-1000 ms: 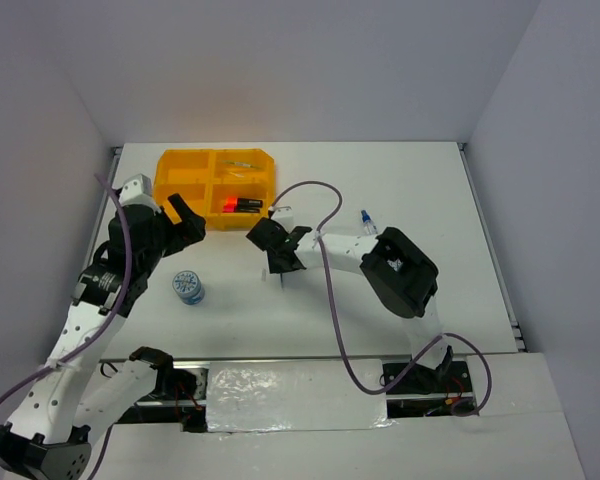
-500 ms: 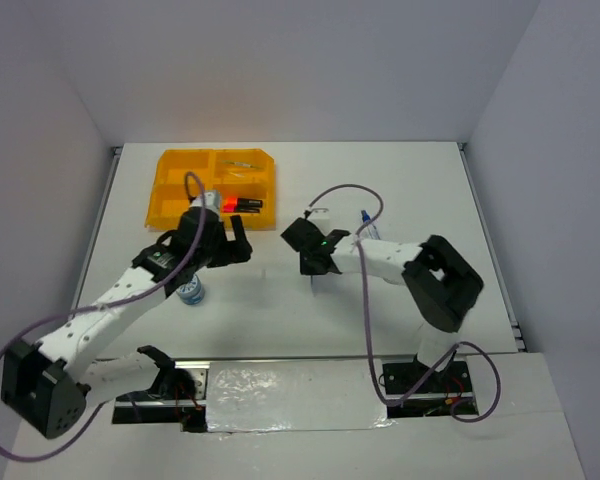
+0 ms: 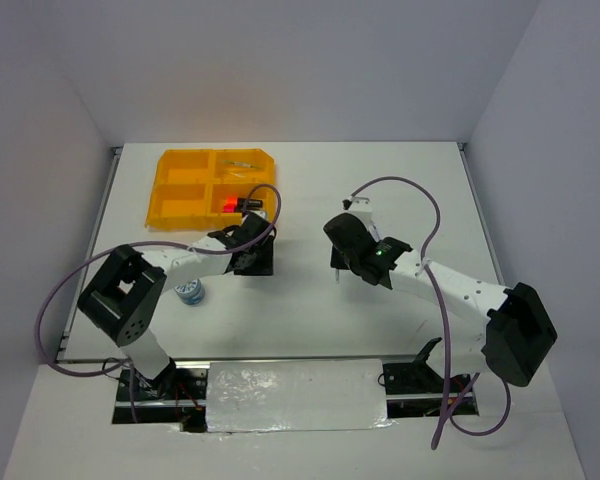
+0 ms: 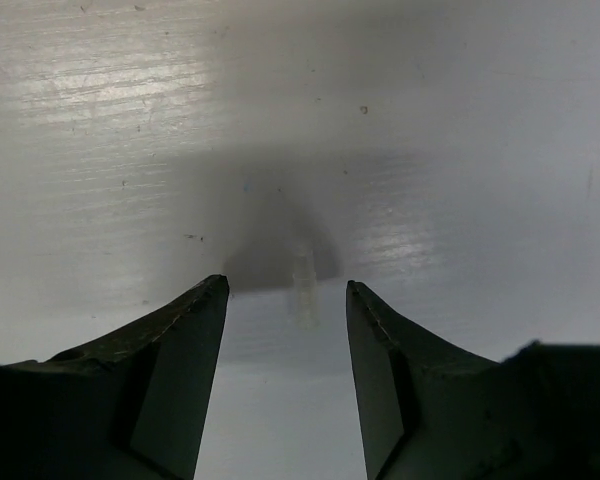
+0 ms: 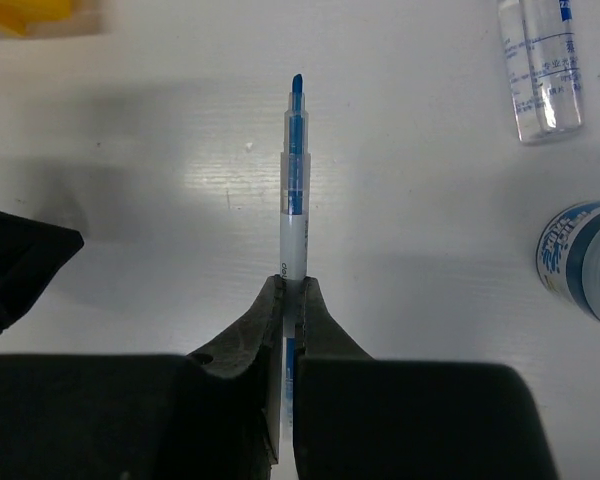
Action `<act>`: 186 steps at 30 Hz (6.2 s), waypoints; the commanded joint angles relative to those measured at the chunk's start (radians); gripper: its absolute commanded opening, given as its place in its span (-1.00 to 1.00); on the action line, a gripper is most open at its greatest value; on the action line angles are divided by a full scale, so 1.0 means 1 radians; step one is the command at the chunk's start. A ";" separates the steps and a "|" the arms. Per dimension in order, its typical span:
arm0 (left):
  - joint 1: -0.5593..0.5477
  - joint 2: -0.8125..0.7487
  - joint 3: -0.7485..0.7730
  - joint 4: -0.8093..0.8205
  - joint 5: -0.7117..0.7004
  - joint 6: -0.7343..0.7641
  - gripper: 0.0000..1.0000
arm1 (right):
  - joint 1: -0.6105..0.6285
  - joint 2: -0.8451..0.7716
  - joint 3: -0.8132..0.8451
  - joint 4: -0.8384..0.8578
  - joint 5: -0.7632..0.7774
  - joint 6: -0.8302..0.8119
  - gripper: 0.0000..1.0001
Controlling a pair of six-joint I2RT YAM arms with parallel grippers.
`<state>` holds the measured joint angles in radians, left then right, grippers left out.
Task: Sort the stationery into containers
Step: Pick up the pen from the center of the board, then pick up the pen cap from the center of the board, then close the pen cap on the pen.
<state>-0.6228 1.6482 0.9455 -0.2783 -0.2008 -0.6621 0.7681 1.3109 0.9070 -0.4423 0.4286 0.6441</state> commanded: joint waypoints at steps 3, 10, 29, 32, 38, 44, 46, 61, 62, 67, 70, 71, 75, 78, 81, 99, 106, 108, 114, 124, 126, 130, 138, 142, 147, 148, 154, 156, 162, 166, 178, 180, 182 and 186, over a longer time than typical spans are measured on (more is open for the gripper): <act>-0.021 0.051 0.055 0.008 -0.075 -0.019 0.23 | 0.007 -0.009 -0.002 0.025 -0.001 -0.034 -1.00; -0.061 0.088 0.061 -0.024 -0.123 -0.042 0.10 | 0.007 0.010 0.006 0.042 -0.024 -0.035 -1.00; -0.064 -0.048 0.033 0.011 -0.077 -0.057 -1.00 | 0.010 -0.160 -0.181 0.402 -0.390 -0.150 -1.00; -0.063 -0.160 0.055 -0.009 -0.106 -0.059 -1.00 | 0.010 -0.151 -0.178 0.402 -0.390 -0.146 -1.00; -0.061 -0.444 -0.022 0.161 -0.074 -0.079 -1.00 | 0.026 -0.177 -0.307 0.693 -0.647 -0.118 -1.00; -0.060 -0.732 -0.268 0.614 -0.002 -0.140 -1.00 | 0.156 -0.176 -0.387 1.046 -0.653 -0.058 -1.00; -0.061 -0.800 -0.307 0.719 0.000 -0.152 -1.00 | 0.198 -0.179 -0.402 1.123 -0.539 -0.032 -1.00; -0.061 -0.950 -0.390 0.797 0.052 -0.179 -1.00 | 0.280 -0.199 -0.318 1.073 -0.422 -0.138 -1.00; -0.060 -0.950 -0.387 0.792 0.049 -0.180 -1.00 | 0.283 -0.205 -0.316 1.073 -0.422 -0.147 -1.00; -0.060 -0.946 -0.379 0.771 0.047 -0.194 -1.00 | 0.290 -0.211 -0.298 1.044 -0.422 -0.182 -1.00; -0.060 -0.939 -0.376 0.757 0.044 -0.202 -1.00 | 0.290 -0.210 -0.293 1.033 -0.422 -0.185 -1.00; -0.060 -0.938 -0.378 0.761 0.043 -0.200 -1.00 | 0.290 -0.213 -0.296 1.039 -0.424 -0.185 -1.00; -0.060 -0.936 -0.381 0.763 0.041 -0.199 -1.00 | 0.290 -0.216 -0.301 1.039 -0.422 -0.184 -1.00; -0.060 -0.936 -0.373 0.752 0.043 -0.195 -1.00 | 0.292 -0.219 -0.300 1.031 -0.416 -0.185 -1.00; -0.060 -0.935 -0.376 0.760 0.047 -0.198 -1.00 | 0.290 -0.217 -0.301 1.030 -0.412 -0.189 -1.00; -0.061 -0.927 -0.360 0.735 0.055 -0.179 -1.00 | 0.292 -0.216 -0.278 1.004 -0.402 -0.207 -1.00; -0.060 -0.926 -0.373 0.729 0.063 -0.180 -1.00 | 0.292 -0.223 -0.249 0.979 -0.378 -0.231 -1.00; -0.060 -0.929 -0.375 0.729 0.073 -0.182 -1.00 | 0.290 -0.220 -0.235 0.973 -0.361 -0.244 -1.00; -0.061 -0.933 -0.369 0.702 0.090 -0.186 -1.00 | 0.290 -0.205 -0.175 0.952 -0.343 -0.302 -1.00; -0.061 -0.946 -0.327 0.607 0.070 -0.171 -1.00 | 0.287 -0.219 -0.158 0.945 -0.303 -0.331 -1.00; -0.060 -0.941 -0.326 0.602 0.072 -0.177 -1.00 | 0.286 -0.222 -0.161 0.958 -0.309 -0.331 -1.00; -0.060 -0.926 -0.323 0.608 0.084 -0.176 -1.00 | 0.287 -0.219 -0.139 0.953 -0.321 -0.340 -1.00; -0.061 -0.887 -0.313 0.599 0.107 -0.142 -1.00 | 0.287 -0.243 -0.126 0.955 -0.324 -0.345 -1.00; -0.060 -0.890 -0.326 0.611 0.110 -0.140 -1.00 | 0.287 -0.254 -0.129 0.959 -0.329 -0.340 -1.00; -0.060 -0.904 -0.327 0.608 0.107 -0.139 -1.00 | 0.286 -0.265 -0.131 0.938 -0.258 -0.342 -1.00; -0.060 -0.907 -0.330 0.610 0.109 -0.139 -1.00 | 0.281 -0.265 -0.119 0.927 -0.245 -0.336 -1.00; -0.061 -0.915 -0.327 0.600 0.110 -0.140 -1.00 | 0.278 -0.263 -0.099 0.903 -0.215 -0.347 -1.00; -0.060 -0.915 -0.330 0.608 0.118 -0.151 -1.00 | 0.278 -0.257 -0.100 0.919 -0.235 -0.350 -1.00; -0.060 -0.881 -0.309 0.648 0.193 -0.139 -0.82 | 0.278 -0.239 -0.117 1.021 -0.307 -0.380 -1.00; -0.060 -0.858 -0.269 0.613 0.247 -0.079 -0.39 | 0.280 -0.239 -0.117 1.007 -0.298 -0.393 -1.00; -0.061 -0.855 -0.255 0.614 0.290 -0.041 -0.21 | 0.280 -0.242 -0.103 0.969 -0.294 -0.394 -1.00; -0.061 -0.855 -0.260 0.634 0.307 -0.036 -0.47 | 0.280 -0.233 -0.094 0.964 -0.313 -0.397 -1.00; -0.060 -0.857 -0.257 0.642 0.323 -0.012 -0.75 | 0.278 -0.228 -0.094 0.968 -0.330 -0.397 -1.00; -0.060 -0.866 -0.241 0.648 0.373 0.065 -1.00 | 0.278 -0.233 -0.122 0.978 -0.384 -0.399 -0.81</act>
<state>-0.6792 0.7906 0.6670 0.3279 0.1009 -0.6754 1.0470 1.0889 0.7521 0.4553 0.0998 0.2615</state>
